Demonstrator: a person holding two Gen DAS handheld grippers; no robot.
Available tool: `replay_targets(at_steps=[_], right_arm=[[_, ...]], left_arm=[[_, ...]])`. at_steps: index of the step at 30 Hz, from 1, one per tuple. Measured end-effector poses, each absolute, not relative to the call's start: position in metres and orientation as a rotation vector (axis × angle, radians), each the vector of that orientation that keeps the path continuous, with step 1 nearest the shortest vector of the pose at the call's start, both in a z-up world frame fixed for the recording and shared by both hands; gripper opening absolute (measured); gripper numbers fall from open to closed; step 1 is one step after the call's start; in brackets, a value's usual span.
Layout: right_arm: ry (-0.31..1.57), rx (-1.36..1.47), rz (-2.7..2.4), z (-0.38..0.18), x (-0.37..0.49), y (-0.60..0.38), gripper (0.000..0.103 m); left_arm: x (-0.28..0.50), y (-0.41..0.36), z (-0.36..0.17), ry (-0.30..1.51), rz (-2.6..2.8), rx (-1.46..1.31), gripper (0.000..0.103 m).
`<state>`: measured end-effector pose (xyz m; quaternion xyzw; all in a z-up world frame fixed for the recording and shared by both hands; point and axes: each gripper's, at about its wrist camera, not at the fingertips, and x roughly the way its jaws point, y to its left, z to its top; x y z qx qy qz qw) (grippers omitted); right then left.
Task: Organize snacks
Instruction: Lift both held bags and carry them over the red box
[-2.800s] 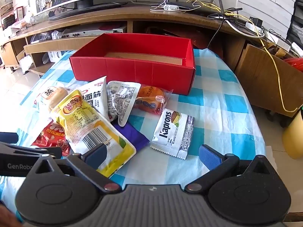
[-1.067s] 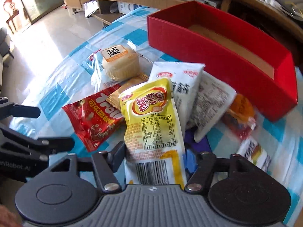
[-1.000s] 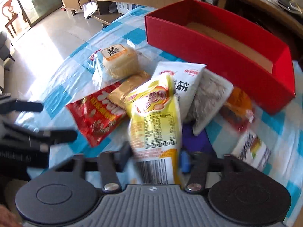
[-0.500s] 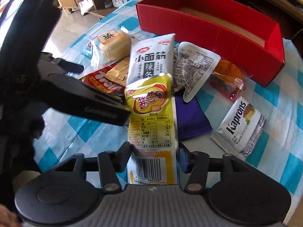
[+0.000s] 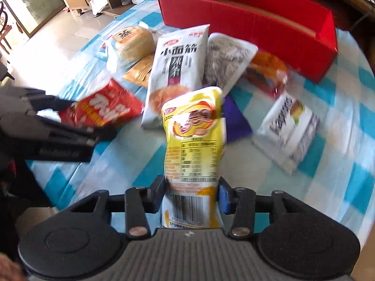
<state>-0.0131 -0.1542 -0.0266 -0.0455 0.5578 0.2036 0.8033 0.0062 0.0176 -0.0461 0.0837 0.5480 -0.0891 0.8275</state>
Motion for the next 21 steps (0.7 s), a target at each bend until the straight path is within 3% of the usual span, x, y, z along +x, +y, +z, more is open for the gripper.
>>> replay_targets(at_steps=[4, 8, 11, 13, 15, 17, 19, 21], right_arm=[[1.201, -0.103, 0.427, -0.029, -0.016, -0.155, 0.071], [1.186, -0.103, 0.43, -0.029, -0.013, -0.151, 0.079], [1.163, -0.149, 0.43, -0.034, -0.01, -0.139, 0.093], [1.149, -0.2, 0.419, -0.037, -0.012, -0.128, 0.096], [1.122, -0.237, 0.408, -0.038, -0.015, -0.123, 0.095], [1.126, -0.215, 0.401, -0.035, -0.011, -0.126, 0.088], [1.13, -0.204, 0.38, -0.033, -0.009, -0.129, 0.079], [1.137, -0.202, 0.377, -0.033, -0.011, -0.133, 0.077]], left_arm=[[0.005, 0.008, -0.052, 1.17, -0.192, 0.213, 0.095], [0.017, 0.003, -0.057, 1.161, -0.173, 0.205, 0.103], [0.02, 0.004, -0.059, 1.162, -0.172, 0.19, 0.103], [0.018, 0.004, -0.059, 1.156, -0.172, 0.196, 0.103], [0.017, 0.004, -0.058, 1.152, -0.176, 0.189, 0.099], [0.009, 0.003, -0.056, 1.138, -0.189, 0.189, 0.092], [0.005, -0.001, -0.05, 1.116, -0.188, 0.198, 0.072], [0.003, -0.001, -0.048, 1.113, -0.19, 0.193, 0.067]])
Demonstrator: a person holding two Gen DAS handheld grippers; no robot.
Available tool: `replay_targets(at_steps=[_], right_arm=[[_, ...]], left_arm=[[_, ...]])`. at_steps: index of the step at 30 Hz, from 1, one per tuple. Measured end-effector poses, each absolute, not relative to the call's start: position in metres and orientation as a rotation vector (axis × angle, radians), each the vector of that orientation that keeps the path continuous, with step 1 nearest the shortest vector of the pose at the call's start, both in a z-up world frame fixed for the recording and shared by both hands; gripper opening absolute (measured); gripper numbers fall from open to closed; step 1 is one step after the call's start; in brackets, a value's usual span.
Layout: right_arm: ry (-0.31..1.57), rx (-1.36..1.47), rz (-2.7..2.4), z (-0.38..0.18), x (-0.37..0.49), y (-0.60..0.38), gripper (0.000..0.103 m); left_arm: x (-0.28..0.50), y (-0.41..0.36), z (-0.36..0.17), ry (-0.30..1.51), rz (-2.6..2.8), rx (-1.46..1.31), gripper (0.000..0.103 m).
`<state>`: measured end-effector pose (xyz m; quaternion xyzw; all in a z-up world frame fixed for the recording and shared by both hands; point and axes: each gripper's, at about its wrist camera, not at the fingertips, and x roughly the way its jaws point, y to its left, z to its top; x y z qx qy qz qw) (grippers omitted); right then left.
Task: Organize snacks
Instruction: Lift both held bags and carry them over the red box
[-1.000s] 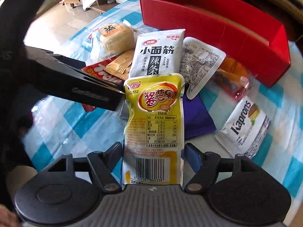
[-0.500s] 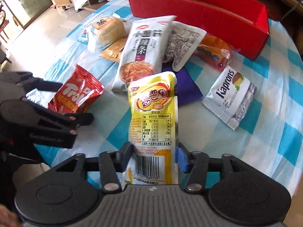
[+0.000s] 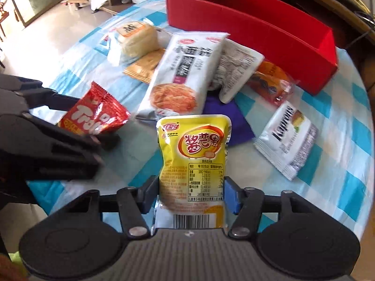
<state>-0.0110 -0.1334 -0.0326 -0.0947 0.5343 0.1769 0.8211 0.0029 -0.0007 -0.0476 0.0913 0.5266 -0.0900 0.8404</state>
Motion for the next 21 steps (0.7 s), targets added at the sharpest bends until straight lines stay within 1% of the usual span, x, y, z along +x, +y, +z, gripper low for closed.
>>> replay_targets(at_steps=[2, 4, 14, 21], right_arm=[[1.146, -0.18, 0.381, -0.032, -0.013, -0.137, 0.073], [1.141, -0.166, 0.377, -0.029, -0.018, -0.142, 0.073], [1.047, -0.081, 0.35, 0.006, -0.023, -0.155, 0.072], [1.017, -0.011, 0.3, 0.02, 0.001, -0.168, 0.072]], left_arm=[[-0.001, 0.0, -0.046, 1.109, -0.181, 0.188, 0.064], [-0.003, 0.002, -0.042, 1.107, -0.177, 0.168, 0.061], [-0.007, 0.009, -0.017, 1.063, -0.188, 0.091, 0.059], [0.019, -0.005, 0.004, 1.016, -0.267, 0.038, 0.059]])
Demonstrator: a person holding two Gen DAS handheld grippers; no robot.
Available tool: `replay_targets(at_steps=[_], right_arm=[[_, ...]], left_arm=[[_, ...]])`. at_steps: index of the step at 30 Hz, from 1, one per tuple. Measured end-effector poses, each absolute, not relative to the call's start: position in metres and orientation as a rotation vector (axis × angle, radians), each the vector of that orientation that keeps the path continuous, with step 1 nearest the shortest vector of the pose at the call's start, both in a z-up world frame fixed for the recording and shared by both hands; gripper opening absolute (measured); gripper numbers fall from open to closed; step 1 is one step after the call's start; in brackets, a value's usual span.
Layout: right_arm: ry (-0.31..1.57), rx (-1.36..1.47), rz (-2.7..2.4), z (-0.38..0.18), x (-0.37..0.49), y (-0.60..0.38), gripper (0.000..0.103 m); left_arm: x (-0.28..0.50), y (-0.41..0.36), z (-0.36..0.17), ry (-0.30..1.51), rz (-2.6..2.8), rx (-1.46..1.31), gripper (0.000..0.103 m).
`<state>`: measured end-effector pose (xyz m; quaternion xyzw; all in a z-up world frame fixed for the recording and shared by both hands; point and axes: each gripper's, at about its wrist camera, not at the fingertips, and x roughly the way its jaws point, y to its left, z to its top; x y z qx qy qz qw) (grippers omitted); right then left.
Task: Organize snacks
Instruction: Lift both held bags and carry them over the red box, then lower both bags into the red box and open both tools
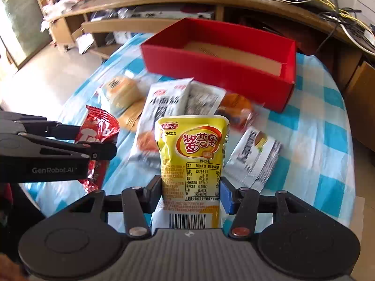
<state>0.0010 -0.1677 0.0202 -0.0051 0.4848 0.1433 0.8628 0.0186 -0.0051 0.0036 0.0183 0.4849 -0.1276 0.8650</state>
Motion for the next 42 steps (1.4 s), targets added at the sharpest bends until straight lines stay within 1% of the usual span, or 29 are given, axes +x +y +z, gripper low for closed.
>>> replay_targets(at_steps=[12, 19, 24, 31, 39, 40, 42], right_arm=[[0.964, 0.056, 0.21, 0.045, 0.088, -0.194, 0.072], [0.929, 0.079, 0.164, 0.054, 0.144, -0.207, 0.072], [0.892, 0.114, 0.149, 0.056, 0.182, -0.216, 0.072], [0.906, 0.127, 0.148, 0.031, 0.222, -0.215, 0.072], [0.951, 0.119, 0.16, -0.005, 0.245, -0.21, 0.071], [0.95, 0.117, 0.165, -0.008, 0.246, -0.21, 0.068], [0.949, 0.112, 0.169, -0.011, 0.248, -0.208, 0.066]], left_arm=[[0.106, -0.041, 0.024, 0.96, -0.312, 0.041, 0.059], [0.159, -0.057, 0.027, 0.935, -0.292, 0.029, 0.058], [0.192, -0.066, 0.034, 0.885, -0.266, 0.045, 0.058], [0.229, -0.074, 0.012, 0.901, -0.234, 0.058, 0.058], [0.244, -0.071, -0.021, 0.969, -0.197, 0.081, 0.058], [0.246, -0.072, -0.025, 0.978, -0.195, 0.084, 0.058], [0.247, -0.071, -0.031, 0.989, -0.189, 0.082, 0.058]])
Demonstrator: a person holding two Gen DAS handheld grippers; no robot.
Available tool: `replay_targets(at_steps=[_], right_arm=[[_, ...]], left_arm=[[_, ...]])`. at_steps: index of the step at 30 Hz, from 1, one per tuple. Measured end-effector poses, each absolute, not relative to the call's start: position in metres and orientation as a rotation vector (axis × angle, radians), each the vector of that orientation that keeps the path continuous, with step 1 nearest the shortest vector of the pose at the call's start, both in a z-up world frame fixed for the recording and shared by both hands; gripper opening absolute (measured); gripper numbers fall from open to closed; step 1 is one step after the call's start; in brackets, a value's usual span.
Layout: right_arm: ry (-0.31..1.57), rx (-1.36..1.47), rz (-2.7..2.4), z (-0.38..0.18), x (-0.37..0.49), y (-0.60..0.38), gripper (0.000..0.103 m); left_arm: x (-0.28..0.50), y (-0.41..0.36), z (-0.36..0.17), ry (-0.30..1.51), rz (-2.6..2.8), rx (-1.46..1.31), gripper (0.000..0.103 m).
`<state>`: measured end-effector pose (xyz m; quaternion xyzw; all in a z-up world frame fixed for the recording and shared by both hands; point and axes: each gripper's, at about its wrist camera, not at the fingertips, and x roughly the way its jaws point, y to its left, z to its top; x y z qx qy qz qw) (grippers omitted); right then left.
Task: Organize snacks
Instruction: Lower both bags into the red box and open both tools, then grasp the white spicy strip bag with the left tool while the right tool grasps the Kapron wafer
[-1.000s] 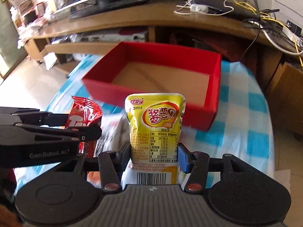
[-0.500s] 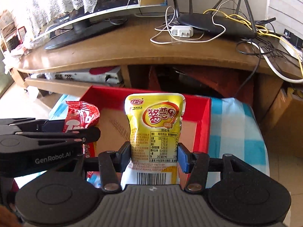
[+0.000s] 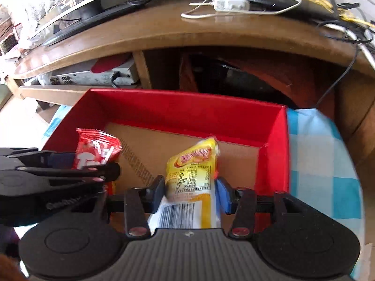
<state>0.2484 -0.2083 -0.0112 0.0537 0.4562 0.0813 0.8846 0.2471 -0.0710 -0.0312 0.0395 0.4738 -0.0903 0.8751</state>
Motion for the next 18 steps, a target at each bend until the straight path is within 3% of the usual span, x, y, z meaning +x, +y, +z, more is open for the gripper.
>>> replay_targets(at_steps=[8, 13, 18], right_arm=[[0.961, 0.081, 0.152, -0.018, 0.254, -0.206, 0.064], [0.929, 0.103, 0.132, -0.004, 0.246, -0.212, 0.065], [0.917, 0.099, 0.127, 0.013, 0.231, -0.208, 0.066]], left_arm=[[0.249, -0.071, -0.039, 1.015, -0.18, 0.09, 0.063], [0.243, -0.066, -0.025, 0.981, -0.169, 0.082, 0.082], [0.228, -0.061, -0.01, 0.964, -0.18, 0.086, 0.085]])
